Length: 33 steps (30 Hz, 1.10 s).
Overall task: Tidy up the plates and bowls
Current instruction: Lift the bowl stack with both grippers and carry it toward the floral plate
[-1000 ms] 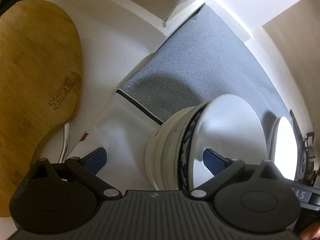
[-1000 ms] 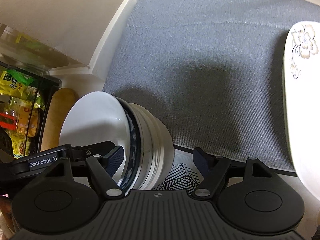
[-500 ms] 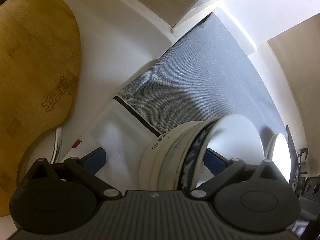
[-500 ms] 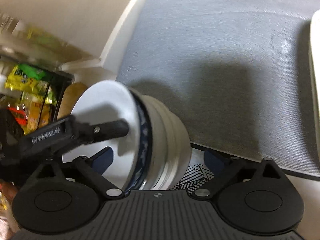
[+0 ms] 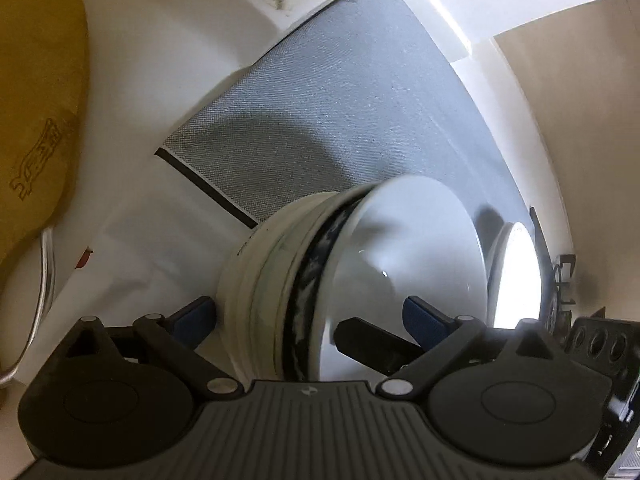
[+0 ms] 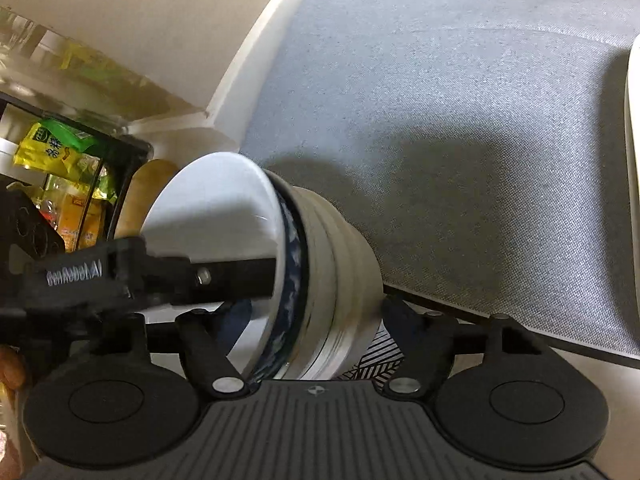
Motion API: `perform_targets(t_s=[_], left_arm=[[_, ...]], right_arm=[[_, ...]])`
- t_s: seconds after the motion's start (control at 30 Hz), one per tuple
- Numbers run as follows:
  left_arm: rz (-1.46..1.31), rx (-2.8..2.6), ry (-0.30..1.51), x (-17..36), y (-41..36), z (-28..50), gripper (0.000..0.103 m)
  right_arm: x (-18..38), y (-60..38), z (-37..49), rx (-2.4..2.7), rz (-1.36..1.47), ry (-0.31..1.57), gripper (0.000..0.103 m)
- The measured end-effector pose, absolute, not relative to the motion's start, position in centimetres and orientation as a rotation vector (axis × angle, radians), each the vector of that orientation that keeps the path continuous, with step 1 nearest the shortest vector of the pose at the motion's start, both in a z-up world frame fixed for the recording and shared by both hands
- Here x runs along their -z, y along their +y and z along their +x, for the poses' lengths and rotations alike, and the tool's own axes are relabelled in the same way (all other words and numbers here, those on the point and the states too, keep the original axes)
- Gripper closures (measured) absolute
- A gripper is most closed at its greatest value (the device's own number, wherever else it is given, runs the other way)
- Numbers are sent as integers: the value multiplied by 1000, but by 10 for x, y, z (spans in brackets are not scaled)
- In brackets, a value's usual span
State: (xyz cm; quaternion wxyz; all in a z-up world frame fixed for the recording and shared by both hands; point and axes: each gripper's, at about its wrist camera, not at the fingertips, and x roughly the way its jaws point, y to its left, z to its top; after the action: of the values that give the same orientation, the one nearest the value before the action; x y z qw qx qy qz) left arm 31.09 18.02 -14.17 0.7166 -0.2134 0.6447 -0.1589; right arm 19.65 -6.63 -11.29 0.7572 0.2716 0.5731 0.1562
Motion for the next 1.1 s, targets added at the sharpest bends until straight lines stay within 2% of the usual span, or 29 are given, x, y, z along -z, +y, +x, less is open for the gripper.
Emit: perform_targets(t_s=[0.17, 0.33, 0.57, 0.97, 1.1], left_arm=[[-525, 402, 1424, 146, 191, 311, 4], [-519, 383, 1379, 141, 195, 299, 10], [-589, 407, 1368, 141, 207, 296, 10], [-639, 429, 1385, 138, 192, 297, 10], [-621, 451, 1397, 138, 179, 298, 10]], right_arm=[[114, -76, 193, -349, 621, 1221, 34], [112, -76, 188, -351, 603, 1201, 35], [110, -82, 185, -383, 623, 1168, 39], [102, -94, 184, -320, 668, 1168, 40], [96, -98, 184, -272, 614, 1150, 51]])
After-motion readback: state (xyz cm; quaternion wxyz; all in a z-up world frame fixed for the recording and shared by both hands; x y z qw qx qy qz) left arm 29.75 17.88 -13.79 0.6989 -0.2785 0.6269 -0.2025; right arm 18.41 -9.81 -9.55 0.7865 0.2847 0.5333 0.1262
